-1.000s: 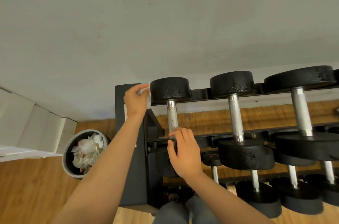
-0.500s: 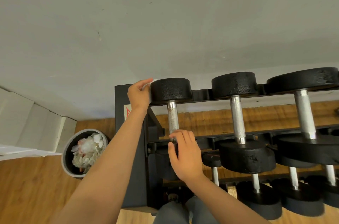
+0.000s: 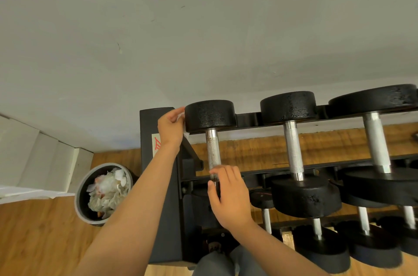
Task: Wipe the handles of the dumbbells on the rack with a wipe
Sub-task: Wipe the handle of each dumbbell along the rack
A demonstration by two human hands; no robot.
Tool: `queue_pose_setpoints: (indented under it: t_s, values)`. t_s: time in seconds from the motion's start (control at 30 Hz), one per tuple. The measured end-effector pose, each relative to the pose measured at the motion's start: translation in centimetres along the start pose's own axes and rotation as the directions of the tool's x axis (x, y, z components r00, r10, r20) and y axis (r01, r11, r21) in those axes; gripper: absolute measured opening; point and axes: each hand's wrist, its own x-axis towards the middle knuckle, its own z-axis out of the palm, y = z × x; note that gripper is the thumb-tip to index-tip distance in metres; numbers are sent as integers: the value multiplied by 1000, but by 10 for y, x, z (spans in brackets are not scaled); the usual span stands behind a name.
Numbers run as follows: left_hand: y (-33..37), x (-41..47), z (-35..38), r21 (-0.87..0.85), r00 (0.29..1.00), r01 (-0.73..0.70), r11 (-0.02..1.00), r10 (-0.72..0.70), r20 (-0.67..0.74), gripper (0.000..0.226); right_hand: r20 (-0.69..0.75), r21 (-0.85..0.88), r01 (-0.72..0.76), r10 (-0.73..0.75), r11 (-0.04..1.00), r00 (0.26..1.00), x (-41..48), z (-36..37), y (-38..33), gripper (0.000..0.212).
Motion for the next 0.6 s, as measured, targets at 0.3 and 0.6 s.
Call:
queue_pose_setpoints:
  t_s: [0.3, 0.6]
  values:
    - [-17, -25, -1, 10, 1000, 13, 1000, -13, -17, 31, 0, -4, 9, -9, 1000, 1000, 0, -1, -1, 26]
    - [0, -23, -6, 2, 998, 1, 1000, -1, -55, 29, 10, 10, -1, 1, 1000, 1000, -1, 0, 0, 29]
